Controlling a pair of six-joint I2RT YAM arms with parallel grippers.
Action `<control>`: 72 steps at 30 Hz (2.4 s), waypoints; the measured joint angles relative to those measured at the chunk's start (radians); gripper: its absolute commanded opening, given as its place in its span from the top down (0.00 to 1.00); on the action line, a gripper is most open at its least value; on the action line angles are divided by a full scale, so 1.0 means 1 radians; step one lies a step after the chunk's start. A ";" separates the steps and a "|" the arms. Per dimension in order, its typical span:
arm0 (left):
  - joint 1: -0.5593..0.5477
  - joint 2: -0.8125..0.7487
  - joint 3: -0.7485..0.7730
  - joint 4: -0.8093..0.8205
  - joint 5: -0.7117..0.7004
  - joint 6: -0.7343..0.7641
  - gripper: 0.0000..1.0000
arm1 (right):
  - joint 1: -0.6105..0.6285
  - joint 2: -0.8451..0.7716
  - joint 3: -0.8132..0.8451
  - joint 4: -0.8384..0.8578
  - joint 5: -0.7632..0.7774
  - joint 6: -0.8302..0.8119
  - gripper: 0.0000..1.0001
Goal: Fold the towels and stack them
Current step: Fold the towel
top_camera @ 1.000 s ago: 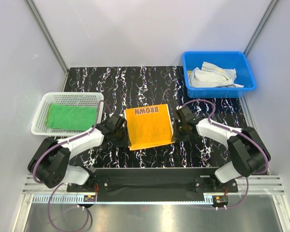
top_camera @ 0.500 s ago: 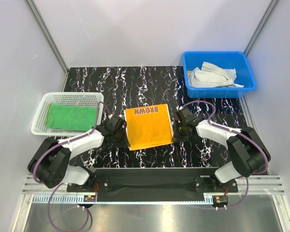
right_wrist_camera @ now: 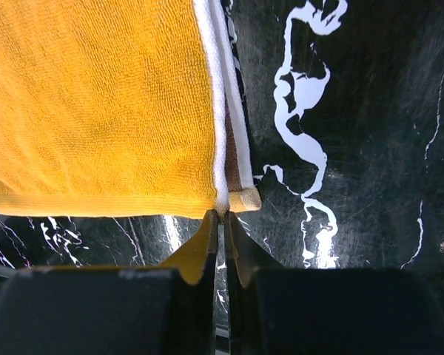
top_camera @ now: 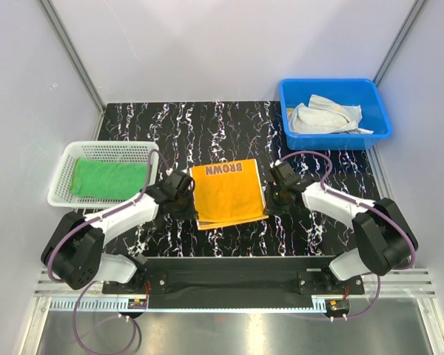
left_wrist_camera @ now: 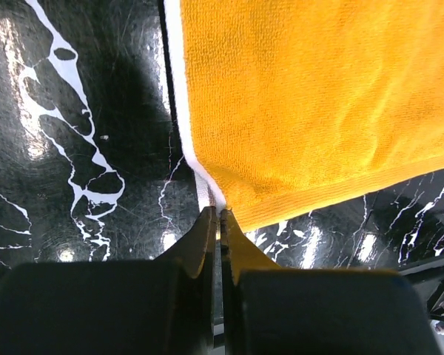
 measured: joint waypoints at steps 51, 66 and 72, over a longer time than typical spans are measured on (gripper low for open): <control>-0.165 -0.107 -0.197 0.140 0.055 -0.132 1.00 | 0.008 -0.077 -0.103 -0.027 0.063 -0.031 1.00; -0.140 -0.089 0.028 -0.027 -0.002 -0.076 1.00 | 0.008 -0.003 0.174 -0.141 0.096 -0.083 1.00; -0.200 -0.192 0.045 -0.046 -0.013 -0.086 1.00 | 0.008 -0.105 0.143 -0.173 0.114 -0.087 1.00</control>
